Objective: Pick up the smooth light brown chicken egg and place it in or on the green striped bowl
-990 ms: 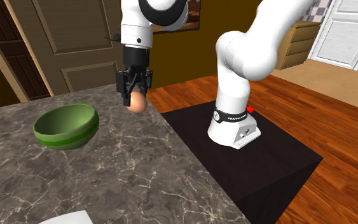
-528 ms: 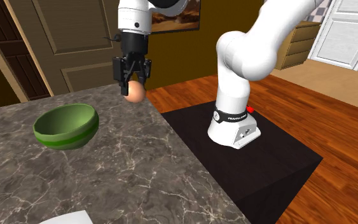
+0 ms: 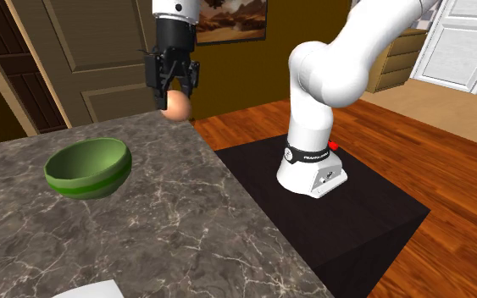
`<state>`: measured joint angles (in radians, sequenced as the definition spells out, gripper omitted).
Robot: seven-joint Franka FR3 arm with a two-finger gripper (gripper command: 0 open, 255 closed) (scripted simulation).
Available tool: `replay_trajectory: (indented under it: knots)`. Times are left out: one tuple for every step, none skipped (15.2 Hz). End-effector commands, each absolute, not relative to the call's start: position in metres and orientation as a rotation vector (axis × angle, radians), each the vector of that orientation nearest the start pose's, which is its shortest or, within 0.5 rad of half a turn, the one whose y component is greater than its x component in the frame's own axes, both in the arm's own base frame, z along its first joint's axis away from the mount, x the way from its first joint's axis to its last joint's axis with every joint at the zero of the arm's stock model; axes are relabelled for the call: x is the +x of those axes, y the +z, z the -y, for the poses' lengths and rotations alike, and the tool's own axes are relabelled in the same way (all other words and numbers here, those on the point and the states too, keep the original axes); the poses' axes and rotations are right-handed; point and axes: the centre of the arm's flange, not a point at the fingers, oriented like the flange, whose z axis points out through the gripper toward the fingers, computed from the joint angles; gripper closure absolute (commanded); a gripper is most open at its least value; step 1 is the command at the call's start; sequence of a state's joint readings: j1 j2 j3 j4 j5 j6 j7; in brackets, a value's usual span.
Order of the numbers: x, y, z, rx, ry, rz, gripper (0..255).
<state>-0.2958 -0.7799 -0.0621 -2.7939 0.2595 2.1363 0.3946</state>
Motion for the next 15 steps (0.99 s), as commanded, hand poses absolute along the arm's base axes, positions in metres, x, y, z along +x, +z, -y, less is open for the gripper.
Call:
replay_trajectory:
  knots:
    - [0.316,0.436,0.103,-2.601,-0.159,-1.199,255]
    - [0.329,0.436,0.105,-2.601,-0.159,-1.199,255]
    - [0.342,0.437,0.107,-2.601,-0.159,-1.199,255]
    - [0.355,0.437,0.11,-2.601,-0.159,-1.199,255]
    - [0.368,0.438,0.112,-2.601,-0.159,-1.199,255]
    - [0.381,0.438,0.114,-2.601,-0.159,-1.199,255]
    - [0.394,0.438,0.116,-2.601,-0.159,-1.199,255]
    - [0.407,0.439,0.118,-2.601,-0.159,-1.199,255]
    - [0.42,0.439,0.121,-2.601,-0.159,-1.199,255]
    - [0.433,0.439,0.123,-2.601,-0.159,-1.199,255]
    - [0.446,0.44,0.125,-2.601,-0.159,-1.199,255]
    - [0.459,0.44,0.127,-2.601,-0.159,-1.199,255]
    - [0.472,0.44,0.13,-2.601,-0.159,-1.199,255]
    - [0.485,0.441,0.132,-2.601,-0.159,-1.199,255]
    - [0.498,0.441,0.134,-2.601,-0.159,-1.199,255]
